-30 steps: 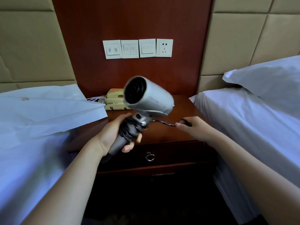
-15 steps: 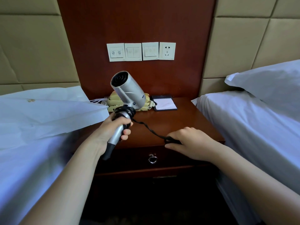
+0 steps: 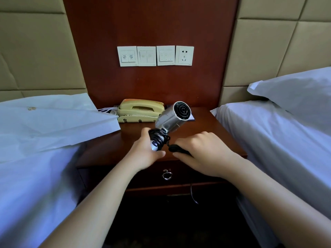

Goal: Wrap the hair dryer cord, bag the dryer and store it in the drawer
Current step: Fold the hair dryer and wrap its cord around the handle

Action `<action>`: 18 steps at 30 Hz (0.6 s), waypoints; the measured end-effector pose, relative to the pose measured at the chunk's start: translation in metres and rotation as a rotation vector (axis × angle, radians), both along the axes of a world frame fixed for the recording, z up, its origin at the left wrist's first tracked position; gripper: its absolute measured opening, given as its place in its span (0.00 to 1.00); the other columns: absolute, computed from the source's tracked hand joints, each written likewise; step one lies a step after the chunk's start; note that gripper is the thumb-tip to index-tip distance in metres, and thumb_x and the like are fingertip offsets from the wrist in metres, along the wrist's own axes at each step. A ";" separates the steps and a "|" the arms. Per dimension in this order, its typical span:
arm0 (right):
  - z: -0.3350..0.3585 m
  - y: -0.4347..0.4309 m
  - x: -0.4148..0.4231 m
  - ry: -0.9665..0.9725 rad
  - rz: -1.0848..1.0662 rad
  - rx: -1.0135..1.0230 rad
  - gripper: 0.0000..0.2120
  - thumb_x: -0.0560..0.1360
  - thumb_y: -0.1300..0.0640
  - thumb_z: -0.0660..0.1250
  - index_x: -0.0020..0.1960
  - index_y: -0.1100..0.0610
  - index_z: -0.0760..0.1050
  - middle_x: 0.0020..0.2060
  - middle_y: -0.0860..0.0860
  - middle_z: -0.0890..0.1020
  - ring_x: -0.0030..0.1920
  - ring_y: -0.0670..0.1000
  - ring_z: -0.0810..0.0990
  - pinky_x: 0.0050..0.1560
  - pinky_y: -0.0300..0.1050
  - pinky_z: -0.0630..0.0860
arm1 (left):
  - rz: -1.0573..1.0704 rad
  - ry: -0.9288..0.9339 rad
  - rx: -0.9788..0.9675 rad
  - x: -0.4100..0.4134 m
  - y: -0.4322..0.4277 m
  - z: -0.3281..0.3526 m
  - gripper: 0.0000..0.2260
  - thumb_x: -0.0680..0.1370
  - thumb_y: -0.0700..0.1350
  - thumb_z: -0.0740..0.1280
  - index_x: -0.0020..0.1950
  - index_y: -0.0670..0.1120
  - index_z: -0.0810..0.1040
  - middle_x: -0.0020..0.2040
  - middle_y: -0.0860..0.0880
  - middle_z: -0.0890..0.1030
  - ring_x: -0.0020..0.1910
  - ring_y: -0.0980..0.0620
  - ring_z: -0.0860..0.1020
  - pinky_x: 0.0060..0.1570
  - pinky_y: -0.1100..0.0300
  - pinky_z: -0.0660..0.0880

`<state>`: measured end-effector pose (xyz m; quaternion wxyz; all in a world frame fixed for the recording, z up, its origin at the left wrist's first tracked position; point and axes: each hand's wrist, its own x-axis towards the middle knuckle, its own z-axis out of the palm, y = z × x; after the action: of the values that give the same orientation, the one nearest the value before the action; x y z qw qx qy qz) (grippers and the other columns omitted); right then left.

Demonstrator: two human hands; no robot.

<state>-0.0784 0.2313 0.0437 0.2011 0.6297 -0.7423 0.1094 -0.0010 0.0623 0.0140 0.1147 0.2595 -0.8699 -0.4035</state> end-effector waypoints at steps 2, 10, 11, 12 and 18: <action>0.000 -0.003 0.001 -0.013 0.028 -0.039 0.15 0.74 0.45 0.54 0.47 0.53 0.74 0.40 0.52 0.82 0.41 0.62 0.79 0.33 0.47 0.66 | 0.017 0.014 0.005 -0.005 0.008 0.002 0.26 0.70 0.50 0.72 0.60 0.51 0.61 0.49 0.47 0.77 0.38 0.48 0.76 0.31 0.58 0.69; 0.015 -0.006 0.006 -0.460 0.077 -0.105 0.18 0.75 0.43 0.53 0.36 0.54 0.70 0.28 0.48 0.70 0.33 0.51 0.71 0.35 0.50 0.66 | 0.041 0.051 0.039 -0.007 0.026 0.009 0.18 0.67 0.59 0.56 0.52 0.52 0.66 0.47 0.41 0.77 0.47 0.37 0.79 0.46 0.48 0.77; 0.019 -0.005 0.004 -0.556 0.096 -0.117 0.21 0.76 0.41 0.53 0.35 0.56 0.70 0.27 0.49 0.70 0.32 0.50 0.70 0.36 0.51 0.67 | 0.024 0.056 0.018 -0.007 0.026 0.008 0.17 0.68 0.59 0.56 0.53 0.52 0.67 0.48 0.41 0.78 0.47 0.37 0.78 0.45 0.48 0.76; 0.024 -0.004 0.002 -0.615 0.097 -0.144 0.25 0.75 0.39 0.51 0.34 0.59 0.70 0.28 0.51 0.71 0.32 0.49 0.69 0.37 0.52 0.67 | 0.014 0.051 -0.010 -0.007 0.026 0.007 0.15 0.71 0.59 0.56 0.53 0.53 0.67 0.48 0.41 0.78 0.46 0.38 0.78 0.45 0.49 0.76; 0.043 0.017 -0.019 -0.955 0.074 -0.222 0.18 0.80 0.57 0.59 0.39 0.67 0.78 0.19 0.41 0.73 0.23 0.38 0.71 0.28 0.27 0.65 | -0.025 -0.045 -0.202 -0.008 0.019 0.005 0.16 0.79 0.59 0.51 0.57 0.51 0.69 0.41 0.47 0.79 0.33 0.48 0.78 0.37 0.54 0.76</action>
<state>-0.0979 0.2486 0.0868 -0.0999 0.5099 -0.7127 0.4712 -0.0094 0.0811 0.0190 0.1155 0.2447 -0.9117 -0.3091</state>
